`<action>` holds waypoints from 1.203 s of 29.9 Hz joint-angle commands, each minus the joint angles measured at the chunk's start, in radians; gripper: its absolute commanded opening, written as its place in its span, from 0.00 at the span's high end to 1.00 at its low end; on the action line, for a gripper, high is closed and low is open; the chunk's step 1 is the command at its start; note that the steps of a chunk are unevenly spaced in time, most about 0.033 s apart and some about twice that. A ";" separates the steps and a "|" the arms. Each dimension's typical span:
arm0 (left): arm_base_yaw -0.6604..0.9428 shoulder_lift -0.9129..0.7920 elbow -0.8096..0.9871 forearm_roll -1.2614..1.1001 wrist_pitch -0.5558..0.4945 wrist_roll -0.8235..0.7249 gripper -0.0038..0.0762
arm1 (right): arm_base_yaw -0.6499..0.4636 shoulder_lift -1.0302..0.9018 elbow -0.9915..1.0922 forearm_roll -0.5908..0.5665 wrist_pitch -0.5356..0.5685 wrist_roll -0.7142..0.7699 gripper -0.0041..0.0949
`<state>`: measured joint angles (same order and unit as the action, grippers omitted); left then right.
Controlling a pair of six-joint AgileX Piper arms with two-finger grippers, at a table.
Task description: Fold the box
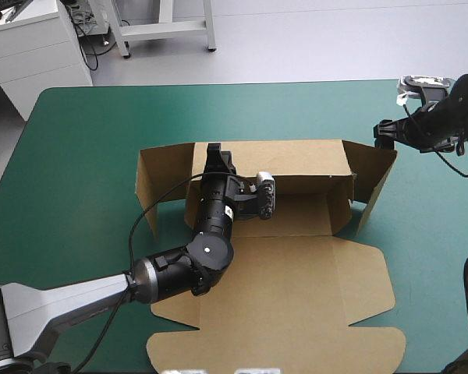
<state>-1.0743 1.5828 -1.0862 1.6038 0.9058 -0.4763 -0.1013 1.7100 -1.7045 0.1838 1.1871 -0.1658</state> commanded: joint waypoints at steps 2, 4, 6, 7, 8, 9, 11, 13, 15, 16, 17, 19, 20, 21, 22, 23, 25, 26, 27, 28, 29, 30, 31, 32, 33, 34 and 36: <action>-0.005 -0.039 -0.027 0.070 0.038 -0.017 0.99 | -0.014 -0.070 0.013 0.012 -0.018 -0.016 0.17; -0.005 -0.039 -0.027 0.070 0.039 -0.017 0.99 | -0.014 -0.079 0.040 0.016 -0.015 -0.020 0.21; -0.005 -0.039 -0.027 0.070 0.039 -0.017 0.99 | -0.014 -0.095 0.078 0.036 -0.015 -0.035 0.24; -0.005 -0.039 -0.027 0.070 0.039 -0.017 0.99 | -0.014 -0.101 0.095 0.039 -0.020 -0.045 0.26; -0.005 -0.039 -0.027 0.070 0.039 -0.017 0.99 | -0.014 -0.115 0.123 0.051 -0.032 -0.052 0.27; -0.005 -0.039 -0.027 0.070 0.039 -0.017 0.99 | -0.014 -0.127 0.142 0.053 -0.039 -0.052 0.29; -0.005 -0.039 -0.027 0.070 0.042 -0.017 0.99 | -0.014 -0.157 0.194 0.053 -0.066 -0.061 0.31; -0.005 -0.039 -0.027 0.070 0.042 -0.017 0.99 | -0.014 -0.190 0.242 0.053 -0.087 -0.073 0.34; -0.005 -0.039 -0.027 0.070 0.042 -0.017 0.99 | -0.014 -0.226 0.288 0.066 -0.098 -0.107 0.35; -0.005 -0.039 -0.027 0.070 0.042 -0.017 0.99 | -0.014 -0.242 0.312 0.084 -0.103 -0.128 0.35; -0.005 -0.039 -0.027 0.070 0.042 -0.017 0.99 | -0.014 -0.254 0.330 0.102 -0.102 -0.152 0.35; -0.005 -0.039 -0.027 0.070 0.042 -0.017 0.99 | -0.014 -0.279 0.370 0.165 -0.102 -0.223 0.35; -0.005 -0.039 -0.027 0.070 0.042 -0.017 0.99 | -0.014 -0.287 0.384 0.189 -0.097 -0.267 0.35; -0.005 -0.039 -0.027 0.070 0.042 -0.017 0.99 | -0.014 -0.295 0.394 0.204 -0.091 -0.293 0.35; -0.005 -0.039 -0.027 0.070 0.042 -0.017 0.99 | -0.014 -0.301 0.404 0.214 -0.081 -0.321 0.35; -0.005 -0.039 -0.027 0.070 0.042 -0.017 0.99 | -0.014 -0.309 0.412 0.223 -0.069 -0.363 0.35; -0.005 -0.039 -0.027 0.070 0.042 -0.017 0.99 | -0.014 -0.321 0.421 0.234 -0.054 -0.424 0.35; -0.005 -0.039 -0.027 0.070 0.042 -0.017 0.99 | -0.014 -0.327 0.423 0.242 -0.051 -0.447 0.35; -0.005 -0.039 -0.027 0.070 0.043 -0.017 0.99 | -0.014 -0.332 0.424 0.255 -0.049 -0.463 0.35; -0.005 -0.039 -0.027 0.070 0.043 -0.017 0.99 | -0.014 -0.334 0.424 0.271 -0.044 -0.477 0.35; -0.005 -0.039 -0.027 0.070 0.043 -0.017 0.99 | -0.014 -0.334 0.424 0.288 -0.032 -0.495 0.35; -0.005 -0.039 -0.027 0.070 0.043 -0.017 0.99 | -0.014 -0.335 0.424 0.308 -0.022 -0.509 0.35; -0.005 -0.039 -0.027 0.070 0.043 -0.017 0.99 | -0.014 -0.335 0.424 0.326 -0.012 -0.523 0.35; -0.005 -0.039 -0.027 0.070 0.043 -0.017 0.99 | -0.014 -0.335 0.427 0.344 -0.008 -0.542 0.35; -0.005 -0.039 -0.027 0.070 0.043 -0.017 0.99 | -0.014 -0.335 0.431 0.361 -0.008 -0.555 0.35; -0.005 -0.039 -0.027 0.070 0.043 -0.017 0.99 | -0.014 -0.335 0.435 0.375 -0.008 -0.567 0.35; -0.005 -0.039 -0.027 0.070 0.043 -0.017 0.99 | -0.014 -0.335 0.453 0.411 -0.008 -0.606 0.35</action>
<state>-1.0743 1.5828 -1.0862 1.6038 0.9050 -0.4780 -0.1064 1.4119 -1.2475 0.5060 1.1825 -0.7125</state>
